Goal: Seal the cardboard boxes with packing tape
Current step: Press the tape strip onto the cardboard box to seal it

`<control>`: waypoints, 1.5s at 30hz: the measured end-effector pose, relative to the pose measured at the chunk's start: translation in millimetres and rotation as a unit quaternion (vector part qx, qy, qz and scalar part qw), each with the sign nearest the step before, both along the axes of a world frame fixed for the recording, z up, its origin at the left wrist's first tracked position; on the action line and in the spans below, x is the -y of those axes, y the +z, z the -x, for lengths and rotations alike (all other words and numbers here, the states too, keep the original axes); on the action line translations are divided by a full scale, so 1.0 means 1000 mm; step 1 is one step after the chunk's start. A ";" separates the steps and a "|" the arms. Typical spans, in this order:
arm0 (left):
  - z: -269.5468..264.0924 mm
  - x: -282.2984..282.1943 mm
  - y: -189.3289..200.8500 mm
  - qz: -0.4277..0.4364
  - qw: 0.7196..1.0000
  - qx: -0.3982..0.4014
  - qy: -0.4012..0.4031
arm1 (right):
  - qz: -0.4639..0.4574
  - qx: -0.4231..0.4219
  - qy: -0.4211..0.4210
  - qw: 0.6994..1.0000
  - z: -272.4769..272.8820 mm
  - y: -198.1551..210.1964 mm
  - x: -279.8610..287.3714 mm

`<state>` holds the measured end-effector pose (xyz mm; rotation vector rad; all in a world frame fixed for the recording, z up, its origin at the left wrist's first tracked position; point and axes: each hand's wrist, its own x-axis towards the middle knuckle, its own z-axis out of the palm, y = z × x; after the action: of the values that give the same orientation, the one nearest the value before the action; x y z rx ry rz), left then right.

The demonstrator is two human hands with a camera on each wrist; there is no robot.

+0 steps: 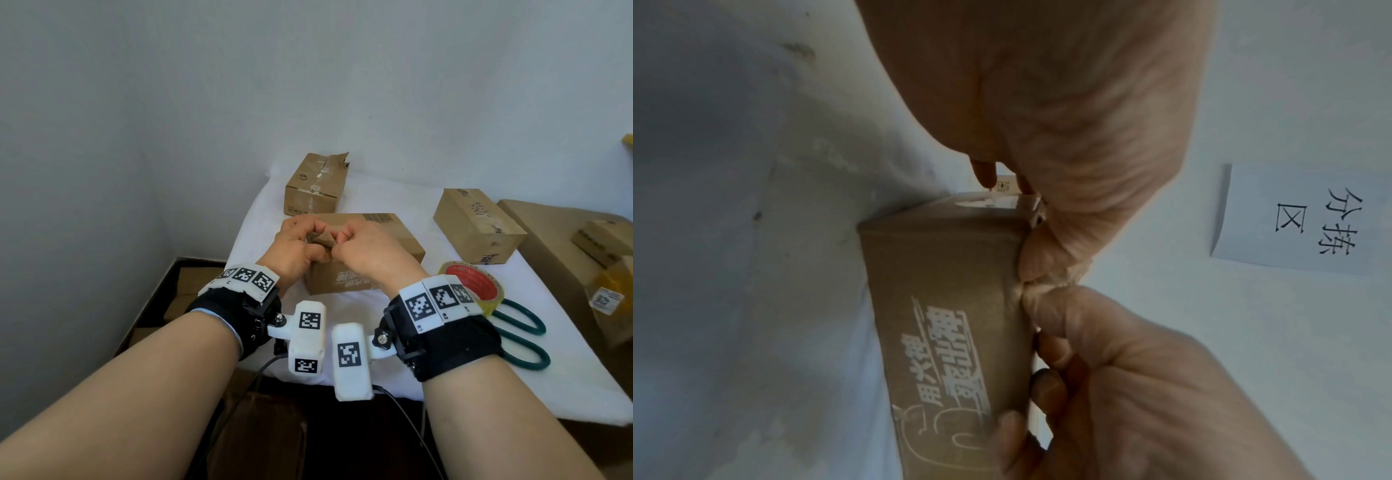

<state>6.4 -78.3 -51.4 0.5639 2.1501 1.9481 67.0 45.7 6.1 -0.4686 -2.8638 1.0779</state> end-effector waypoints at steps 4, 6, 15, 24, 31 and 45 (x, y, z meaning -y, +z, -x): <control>-0.001 0.002 0.001 0.003 1.000 0.010 -0.020 | -0.003 0.001 0.003 1.000 -0.001 0.001 0.000; 0.000 0.005 0.000 0.010 0.999 0.011 -0.042 | 0.018 0.004 0.006 1.000 -0.002 0.001 -0.004; 0.006 0.011 -0.005 -0.005 0.996 0.011 -0.091 | 0.105 0.039 0.031 0.993 -0.014 0.013 -0.015; 0.003 0.005 -0.009 -0.003 0.998 0.008 -0.069 | 0.103 0.029 0.026 0.994 -0.015 0.012 -0.010; 0.008 0.005 -0.008 0.012 0.998 -0.006 -0.067 | 0.115 0.005 0.034 0.993 -0.009 -0.002 -0.016; 0.007 0.015 0.003 -0.057 0.994 0.022 -0.094 | 0.130 -0.098 0.053 0.985 -0.005 -0.028 -0.028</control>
<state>-0.9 -93.7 -48.7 0.7088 1.8944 1.9690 72.4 73.9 -22.1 -0.2080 -2.6140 1.4384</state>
